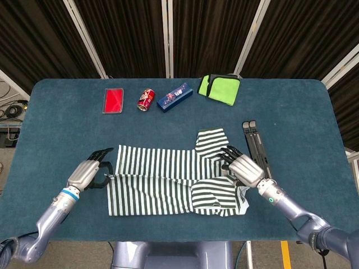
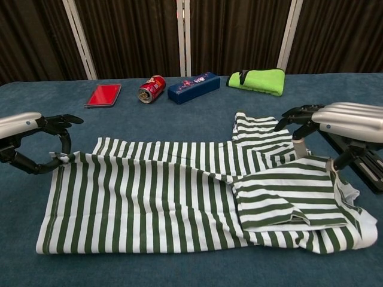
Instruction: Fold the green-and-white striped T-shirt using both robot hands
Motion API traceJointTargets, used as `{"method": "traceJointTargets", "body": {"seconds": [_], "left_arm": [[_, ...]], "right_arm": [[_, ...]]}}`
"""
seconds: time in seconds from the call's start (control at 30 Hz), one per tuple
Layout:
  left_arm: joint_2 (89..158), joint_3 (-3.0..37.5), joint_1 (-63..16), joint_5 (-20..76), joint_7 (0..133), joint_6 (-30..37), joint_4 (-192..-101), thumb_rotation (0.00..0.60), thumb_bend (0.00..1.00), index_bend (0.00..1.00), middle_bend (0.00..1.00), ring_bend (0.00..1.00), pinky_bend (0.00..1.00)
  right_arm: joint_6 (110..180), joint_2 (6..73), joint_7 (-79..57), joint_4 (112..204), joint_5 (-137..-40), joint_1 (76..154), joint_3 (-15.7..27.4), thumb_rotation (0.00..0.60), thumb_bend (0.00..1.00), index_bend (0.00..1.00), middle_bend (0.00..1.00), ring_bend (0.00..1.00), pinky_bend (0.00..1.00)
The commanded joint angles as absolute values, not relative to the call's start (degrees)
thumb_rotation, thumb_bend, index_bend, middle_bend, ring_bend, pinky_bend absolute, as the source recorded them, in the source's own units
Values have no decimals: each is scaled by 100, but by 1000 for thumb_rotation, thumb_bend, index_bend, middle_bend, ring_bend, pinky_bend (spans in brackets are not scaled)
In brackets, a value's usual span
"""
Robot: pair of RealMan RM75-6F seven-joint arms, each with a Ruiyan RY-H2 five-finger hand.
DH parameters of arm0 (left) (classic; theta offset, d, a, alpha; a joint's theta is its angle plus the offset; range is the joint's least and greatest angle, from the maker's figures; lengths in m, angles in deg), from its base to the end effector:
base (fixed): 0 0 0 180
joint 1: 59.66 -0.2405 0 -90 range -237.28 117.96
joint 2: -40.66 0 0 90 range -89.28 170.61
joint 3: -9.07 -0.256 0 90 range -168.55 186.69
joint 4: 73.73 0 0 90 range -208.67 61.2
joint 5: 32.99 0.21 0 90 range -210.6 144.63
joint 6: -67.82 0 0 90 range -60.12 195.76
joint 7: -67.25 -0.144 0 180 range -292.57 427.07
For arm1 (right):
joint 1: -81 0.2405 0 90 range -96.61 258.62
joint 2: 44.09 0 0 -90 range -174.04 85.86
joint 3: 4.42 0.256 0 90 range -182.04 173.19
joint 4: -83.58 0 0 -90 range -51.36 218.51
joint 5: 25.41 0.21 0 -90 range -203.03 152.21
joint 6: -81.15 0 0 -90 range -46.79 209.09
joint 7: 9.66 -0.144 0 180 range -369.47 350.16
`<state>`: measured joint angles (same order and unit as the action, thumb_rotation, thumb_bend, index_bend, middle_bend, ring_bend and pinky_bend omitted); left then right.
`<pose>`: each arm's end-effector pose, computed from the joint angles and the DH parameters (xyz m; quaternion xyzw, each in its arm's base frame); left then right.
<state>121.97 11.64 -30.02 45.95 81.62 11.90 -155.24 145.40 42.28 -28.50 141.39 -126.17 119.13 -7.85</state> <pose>-0.2487 0.2907 0.0137 -0.6677 -0.5293 -0.3865 0.3531 -0.2418 -0.3330 0.0144 0.8192 -0.2832 0.3771 0.3262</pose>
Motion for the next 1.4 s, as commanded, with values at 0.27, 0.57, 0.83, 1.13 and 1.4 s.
{"method": "traceJointTargets", "body": {"seconds": [0.27,0.57,0.83,1.13,1.4], "left_arm": [[12440,1476,-2558,4291,8127,1805,-15074,600,619,805,0,0,0],[12661,1667,-2273,3951,7983,2193,-14731,600,620,804,0,0,0],[12810,1804,-2141,3621,7839,2389,-14394,600,619,804,0,0,0],[12950,1907,-2062,3462,7932,2517,-14104,600,620,804,0,0,0],[12975,1971,-1960,3361,7925,2669,-14073,600,620,802,0,0,0]], "right_arm": [[14152,4480,-2919,13681,-12233,12075,-614,600,404,747,147,0,0],[13879,4716,-2933,13305,-11951,12230,-450,600,404,747,147,0,0],[13722,4890,-3004,12990,-11786,12338,-357,600,404,747,147,0,0],[13572,5134,-3136,12535,-11670,12390,-352,600,404,747,147,0,0],[13500,5351,-3192,12178,-11632,12448,-361,600,403,747,148,0,0]]}}
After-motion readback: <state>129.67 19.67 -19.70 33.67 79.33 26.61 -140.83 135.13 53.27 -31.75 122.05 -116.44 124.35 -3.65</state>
